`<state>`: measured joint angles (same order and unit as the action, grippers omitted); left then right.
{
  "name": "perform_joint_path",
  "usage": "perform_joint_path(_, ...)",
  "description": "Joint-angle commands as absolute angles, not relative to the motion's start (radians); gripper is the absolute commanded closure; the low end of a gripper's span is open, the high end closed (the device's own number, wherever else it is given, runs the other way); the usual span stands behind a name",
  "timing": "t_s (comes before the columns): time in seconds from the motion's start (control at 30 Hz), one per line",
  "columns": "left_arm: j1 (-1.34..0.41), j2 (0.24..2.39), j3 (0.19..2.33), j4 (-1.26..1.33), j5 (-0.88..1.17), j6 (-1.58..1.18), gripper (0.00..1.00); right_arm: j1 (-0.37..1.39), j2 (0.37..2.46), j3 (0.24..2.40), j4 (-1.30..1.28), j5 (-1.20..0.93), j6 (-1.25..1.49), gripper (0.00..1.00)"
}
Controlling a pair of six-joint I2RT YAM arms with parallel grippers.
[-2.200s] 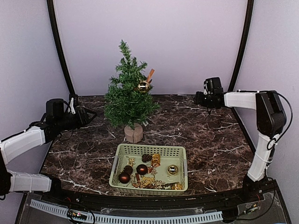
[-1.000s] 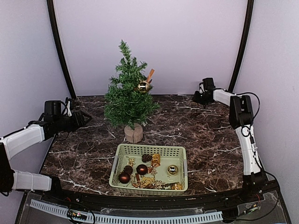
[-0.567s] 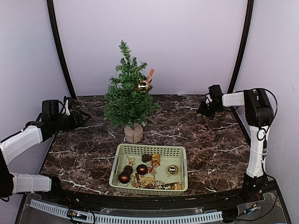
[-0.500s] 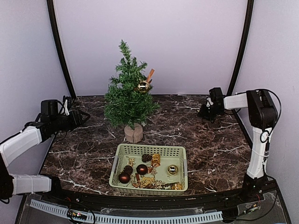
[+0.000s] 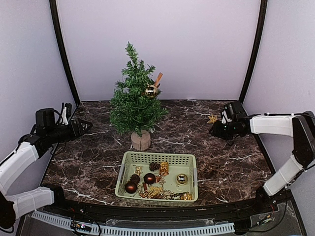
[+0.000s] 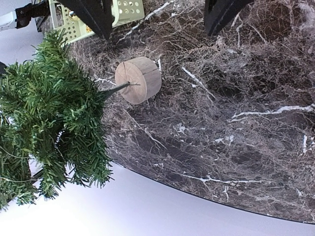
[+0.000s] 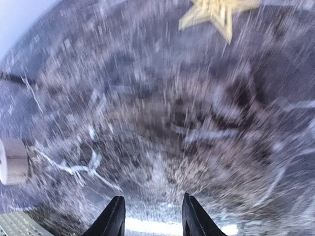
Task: Decorate the small christmas tree
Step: Move the ornament star to the center of the board.
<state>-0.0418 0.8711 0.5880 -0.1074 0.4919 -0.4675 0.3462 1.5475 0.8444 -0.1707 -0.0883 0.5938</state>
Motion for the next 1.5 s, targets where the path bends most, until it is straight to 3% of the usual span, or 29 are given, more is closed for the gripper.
perform_joint_path(0.0, -0.034, 0.817, 0.579, -0.179, 0.523, -0.444, 0.34, 0.336, 1.522, 0.966, -0.206, 0.100, 0.511, 0.57)
perform_joint_path(0.23, -0.035, 0.790, 0.571, -0.190, 0.521, -0.459, 0.33, 0.292, 1.813, 1.291, -0.269, 0.193, 0.365, 0.52)
perform_joint_path(0.43, -0.034, 0.805, 0.576, -0.180, 0.521, -0.464, 0.33, 0.244, 2.079, 1.575, -0.335, 0.173, 0.296, 0.65)
perform_joint_path(0.8, -0.032, 0.829, 0.574, -0.189, 0.501, -0.458, 0.33, 0.204, 2.389, 1.930, -0.462, 0.175, 0.244, 0.68)
perform_joint_path(1.13, -0.031, 0.829, 0.570, -0.198, 0.493, -0.459, 0.32, 0.198, 2.439, 1.980, -0.498, 0.179, 0.247, 0.75)
perform_joint_path(1.47, -0.031, 0.811, 0.578, -0.206, 0.501, -0.453, 0.32, 0.198, 2.318, 1.863, -0.473, 0.162, 0.246, 0.93)
